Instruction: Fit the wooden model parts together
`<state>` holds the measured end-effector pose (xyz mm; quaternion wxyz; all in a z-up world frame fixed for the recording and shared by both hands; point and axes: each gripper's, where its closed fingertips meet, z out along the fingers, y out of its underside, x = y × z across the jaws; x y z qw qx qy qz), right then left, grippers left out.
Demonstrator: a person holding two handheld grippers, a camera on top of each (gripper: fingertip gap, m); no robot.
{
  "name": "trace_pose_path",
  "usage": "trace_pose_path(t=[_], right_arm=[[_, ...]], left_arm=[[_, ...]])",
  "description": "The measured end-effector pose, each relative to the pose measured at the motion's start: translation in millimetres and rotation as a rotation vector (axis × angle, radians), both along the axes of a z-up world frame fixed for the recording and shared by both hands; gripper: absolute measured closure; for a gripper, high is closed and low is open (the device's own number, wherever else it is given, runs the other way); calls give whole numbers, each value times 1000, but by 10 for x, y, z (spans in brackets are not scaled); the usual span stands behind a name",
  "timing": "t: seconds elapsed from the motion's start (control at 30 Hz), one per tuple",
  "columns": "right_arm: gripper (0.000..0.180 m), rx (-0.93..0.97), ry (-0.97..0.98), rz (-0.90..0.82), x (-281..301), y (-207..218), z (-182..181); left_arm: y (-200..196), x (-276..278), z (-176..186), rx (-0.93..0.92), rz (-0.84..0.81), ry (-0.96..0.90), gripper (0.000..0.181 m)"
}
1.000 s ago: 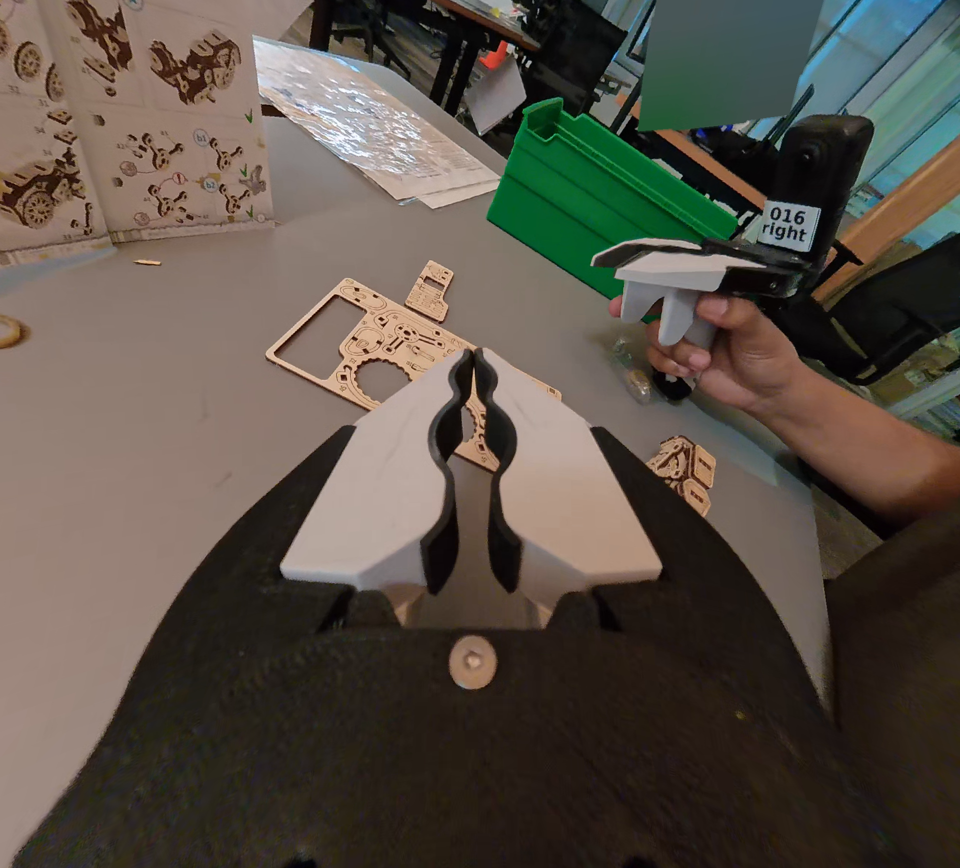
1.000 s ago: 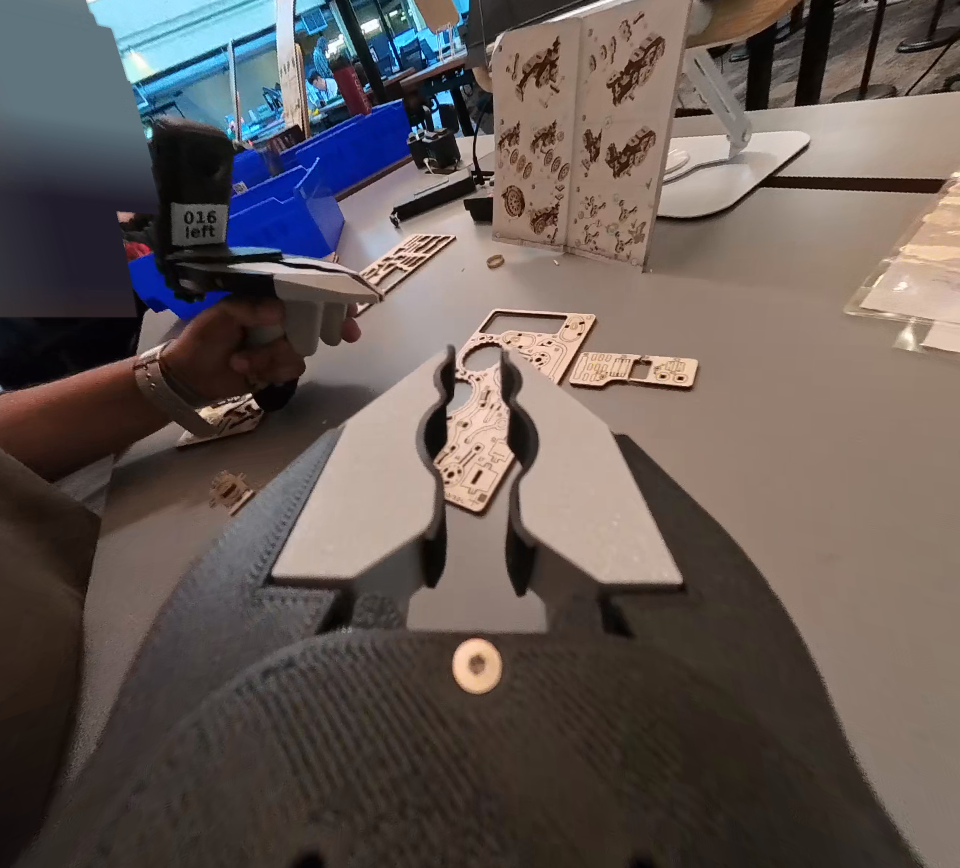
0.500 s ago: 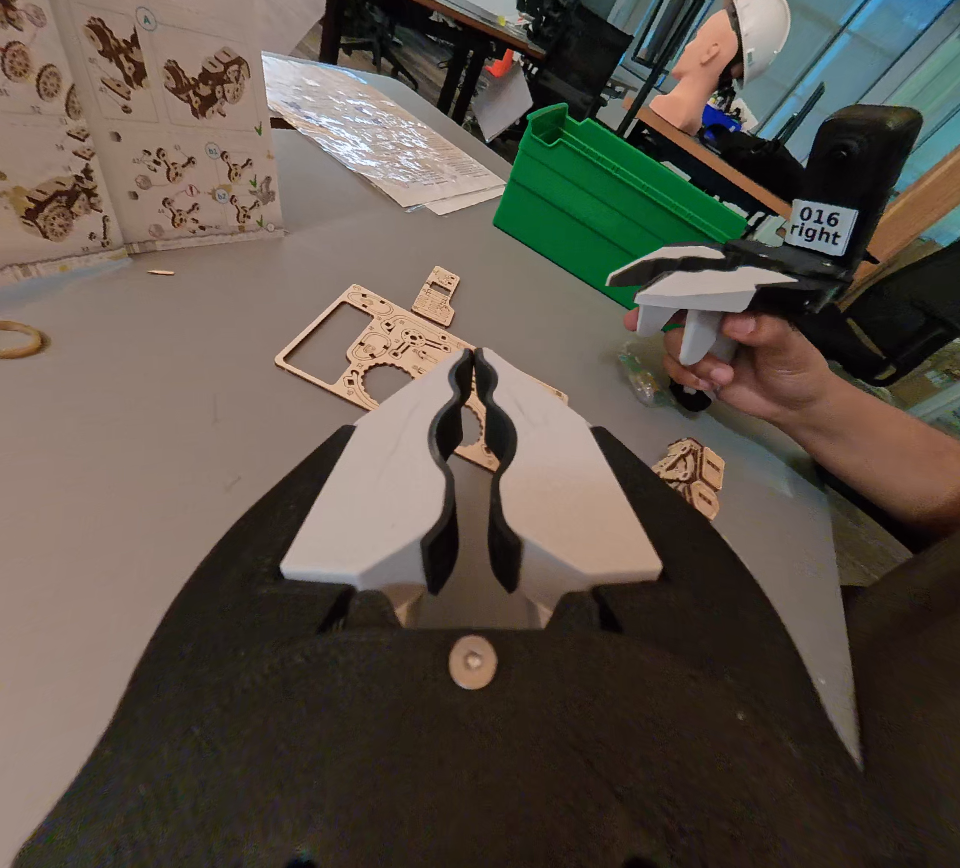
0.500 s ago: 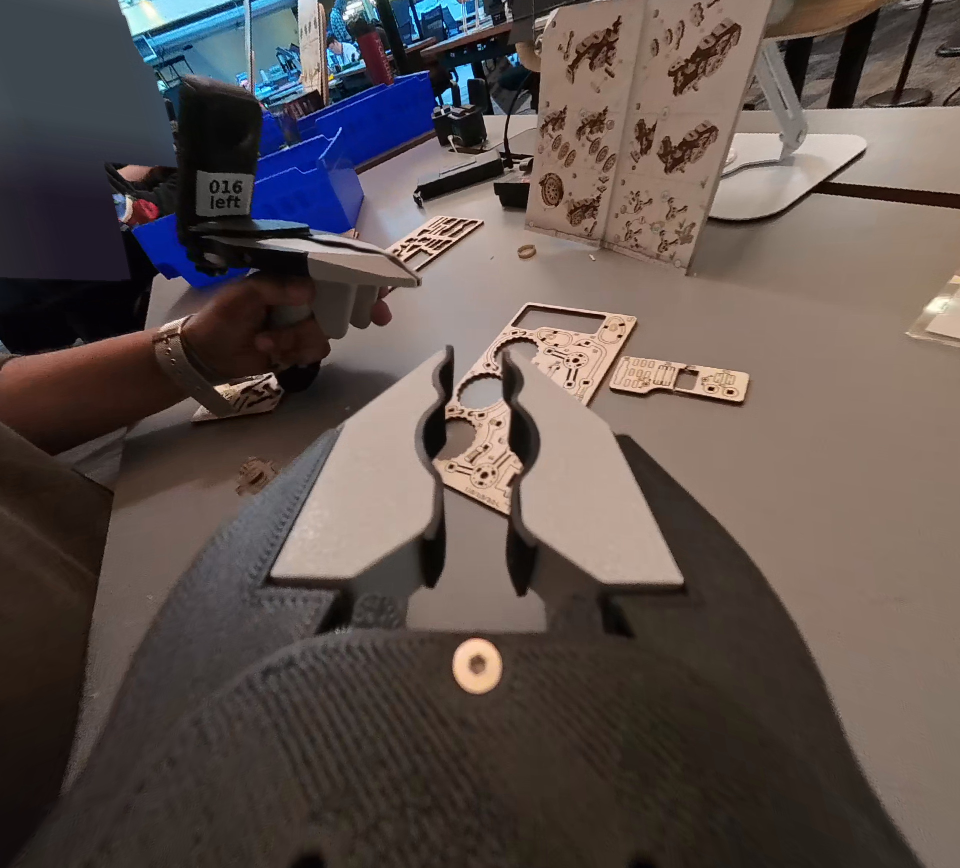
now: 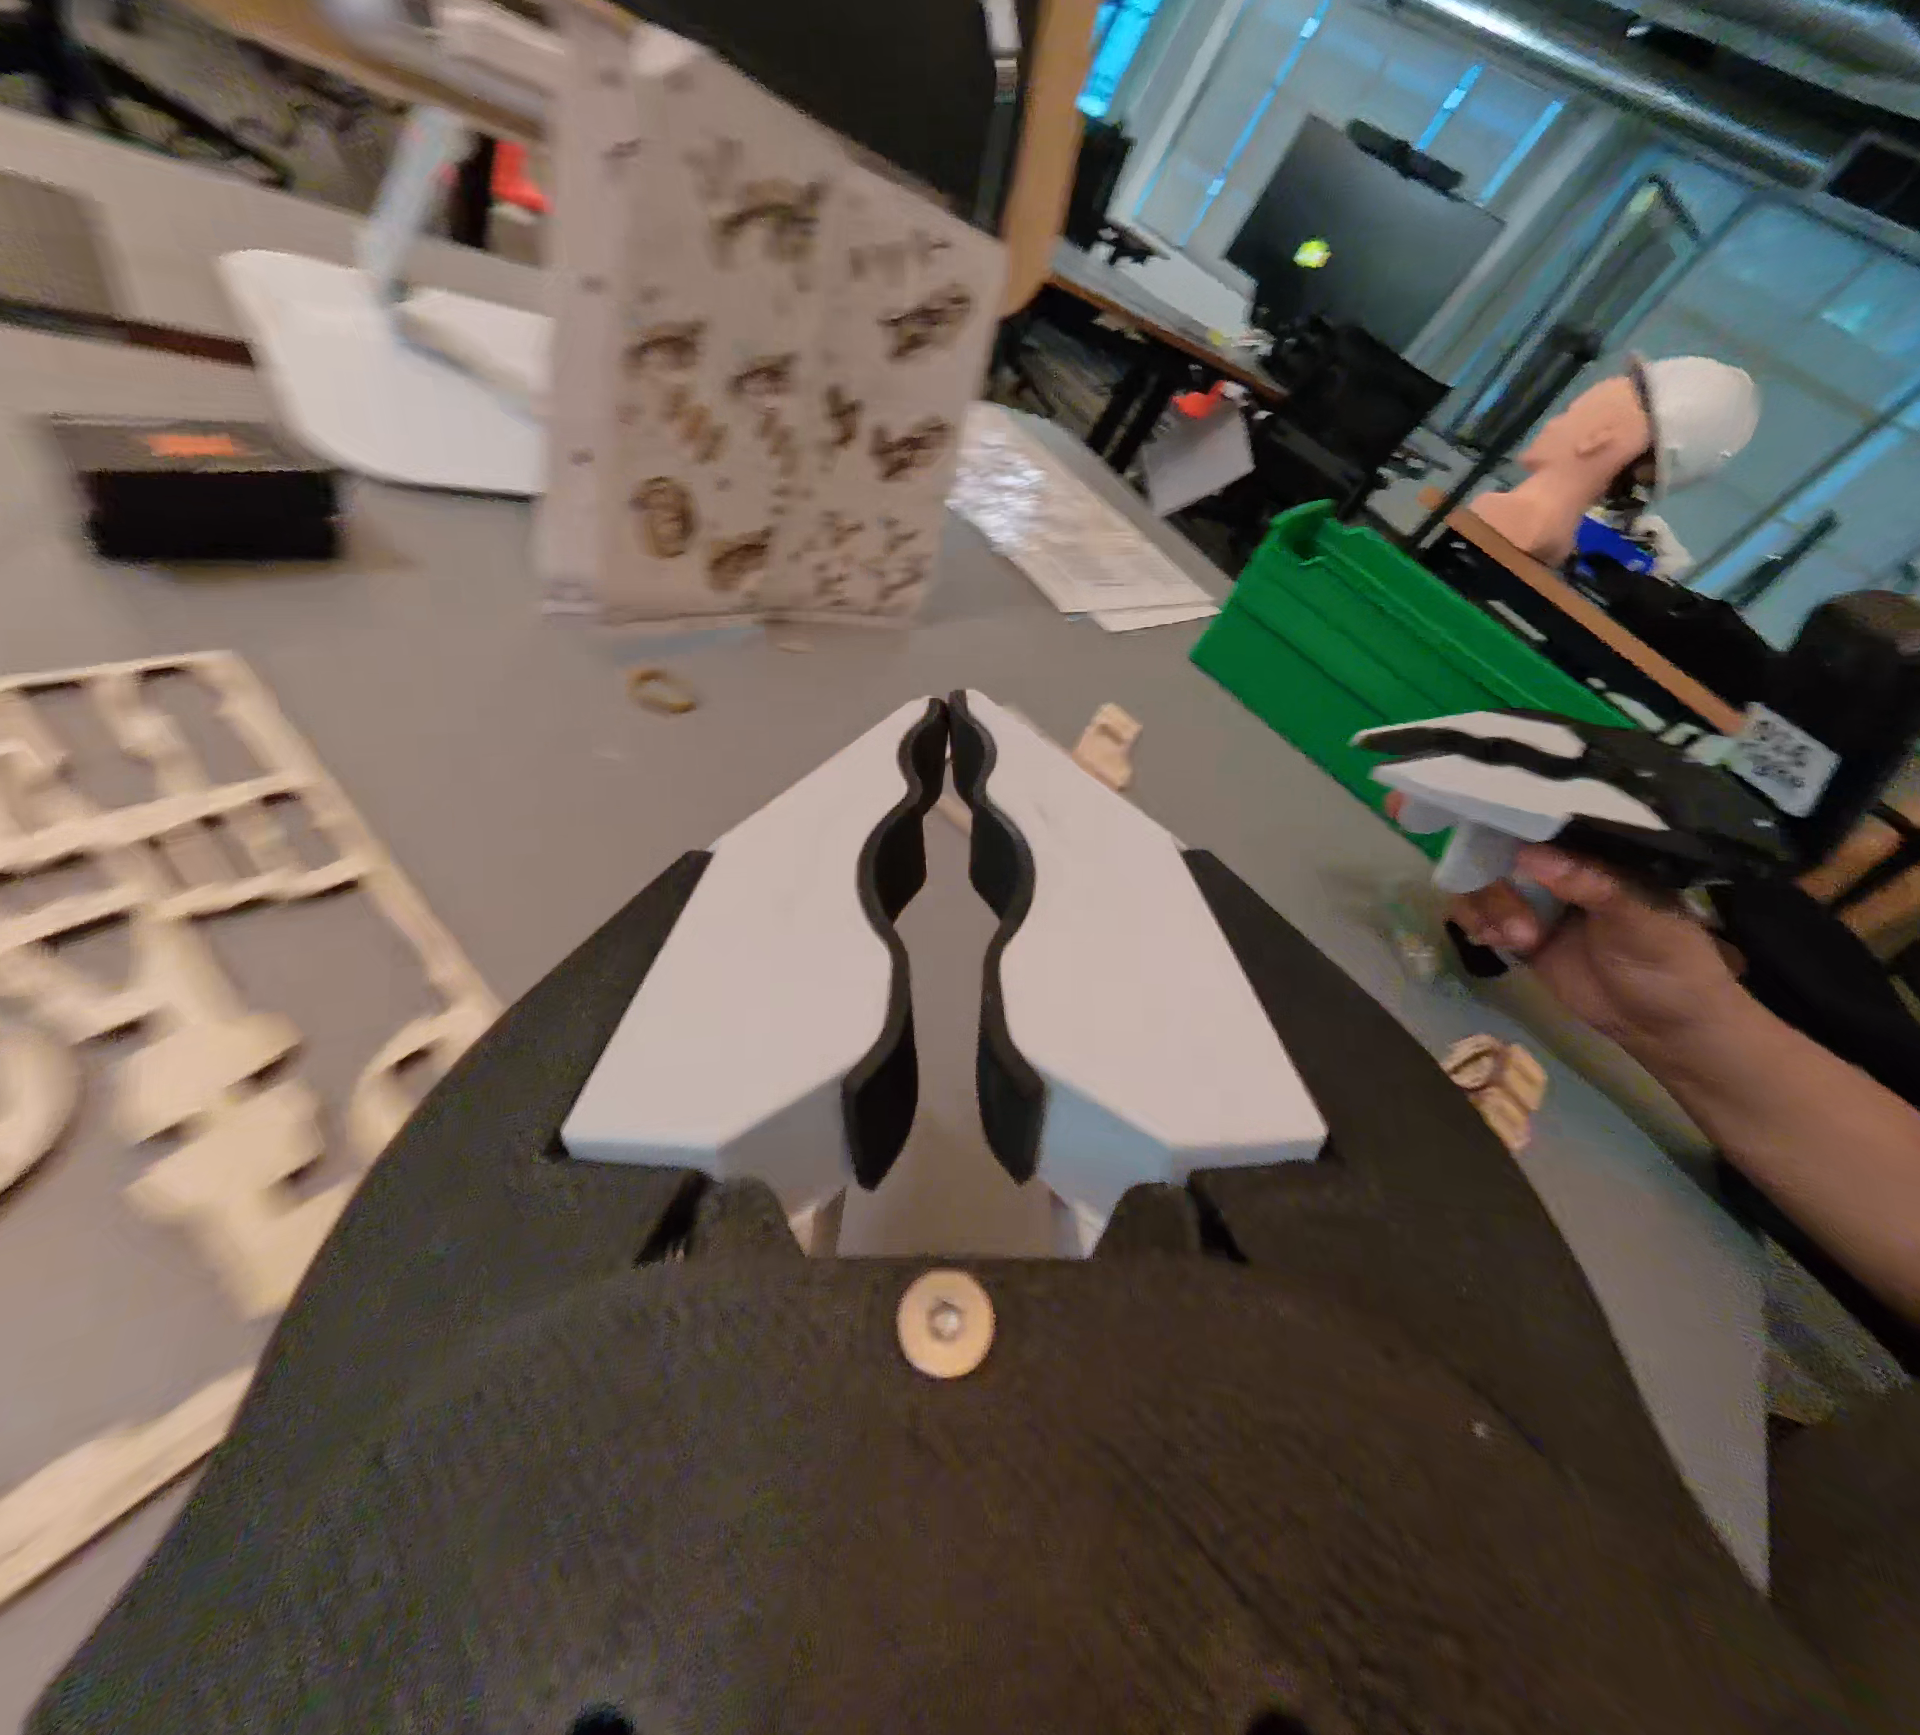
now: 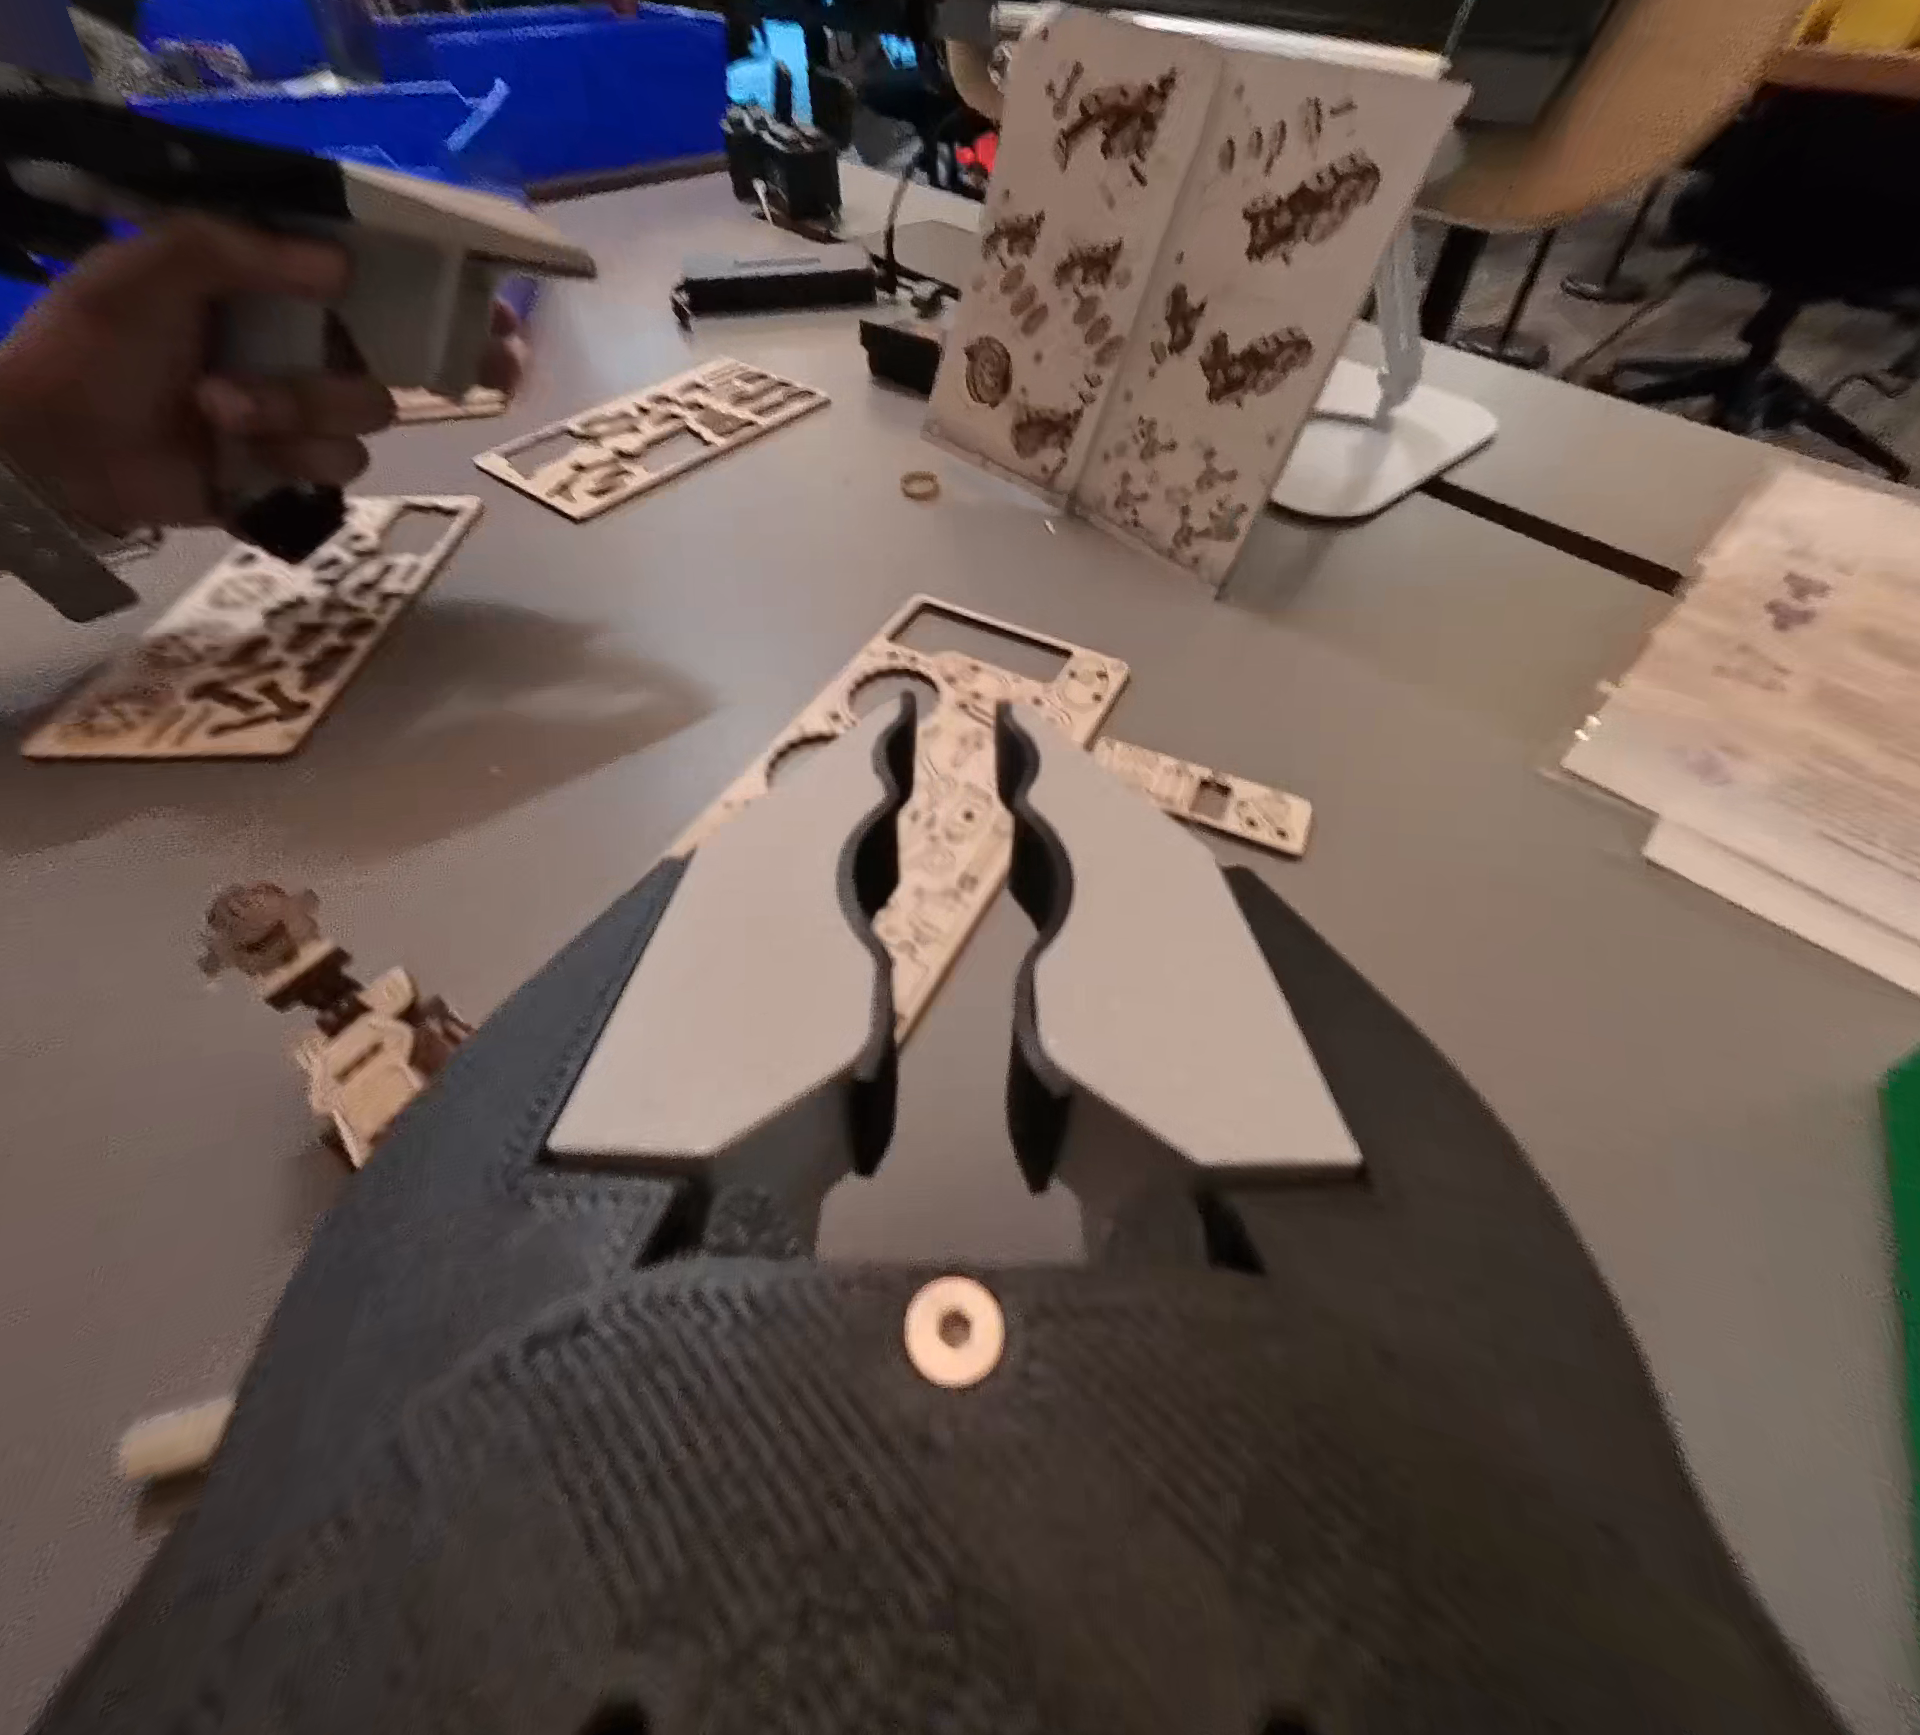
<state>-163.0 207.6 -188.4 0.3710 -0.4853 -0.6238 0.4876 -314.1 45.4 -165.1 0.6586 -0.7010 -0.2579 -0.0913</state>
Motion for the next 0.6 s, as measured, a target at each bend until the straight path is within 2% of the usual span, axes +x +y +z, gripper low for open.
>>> trace_pose_path(t=[0.1, 0.2, 0.33, 0.4, 0.6], right_arm=[[165, -46, 35, 48, -111, -109, 94], [167, -63, 60, 71, -243, -130, 142], [169, 51, 5, 49, -440, -9, 0], [170, 66, 16, 39, -533, 37, 11], [170, -47, 53, 52, -809, 25, 98]], left_arm=[[-462, -308, -118, -33, 105, -50, 181], [-885, -410, -55, -10, 167, -74, 179], [-1327, -181, -79, -150, 175, -49, 172], [-1548, -99, -162, -214, 257, 24, 175], [-1791, 97, -657, -402, 280, -34, 173]])
